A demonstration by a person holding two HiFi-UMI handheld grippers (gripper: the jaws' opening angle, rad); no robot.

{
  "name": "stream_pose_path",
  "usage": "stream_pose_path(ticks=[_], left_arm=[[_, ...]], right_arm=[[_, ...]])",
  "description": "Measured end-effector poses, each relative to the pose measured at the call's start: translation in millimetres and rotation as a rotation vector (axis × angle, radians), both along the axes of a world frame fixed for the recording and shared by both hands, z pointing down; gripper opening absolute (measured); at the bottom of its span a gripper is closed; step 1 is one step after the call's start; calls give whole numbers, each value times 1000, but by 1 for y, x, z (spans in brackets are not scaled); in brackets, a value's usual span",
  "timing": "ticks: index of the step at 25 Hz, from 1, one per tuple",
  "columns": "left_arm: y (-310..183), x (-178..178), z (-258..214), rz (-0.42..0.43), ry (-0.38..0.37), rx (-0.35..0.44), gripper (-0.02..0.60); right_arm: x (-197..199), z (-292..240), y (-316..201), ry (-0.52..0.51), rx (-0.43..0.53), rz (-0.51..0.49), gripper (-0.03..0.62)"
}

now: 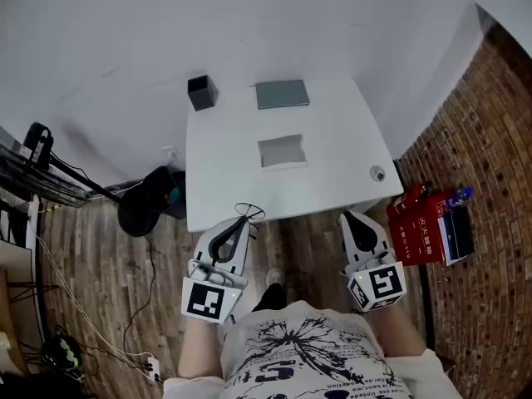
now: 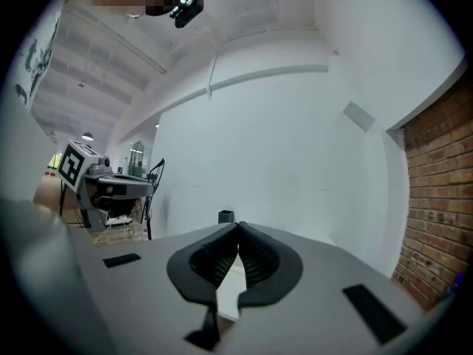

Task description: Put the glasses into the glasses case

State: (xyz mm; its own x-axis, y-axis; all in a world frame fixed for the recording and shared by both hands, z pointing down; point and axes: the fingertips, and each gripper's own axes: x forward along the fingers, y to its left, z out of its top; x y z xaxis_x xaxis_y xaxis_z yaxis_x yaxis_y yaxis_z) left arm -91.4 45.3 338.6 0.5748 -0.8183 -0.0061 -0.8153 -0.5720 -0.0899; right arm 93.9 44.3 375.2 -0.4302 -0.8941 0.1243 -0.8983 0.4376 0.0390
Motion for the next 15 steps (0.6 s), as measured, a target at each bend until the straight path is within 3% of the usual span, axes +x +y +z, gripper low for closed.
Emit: stream_pose_path(ticks=[8, 15], left_arm=[[-114, -27, 6, 42, -44, 4, 15], [-159, -16, 29, 75, -71, -34, 15]], right_arm=[[-30, -1, -104, 11, 12, 20, 15], [-34, 17, -144, 45, -31, -1, 15]])
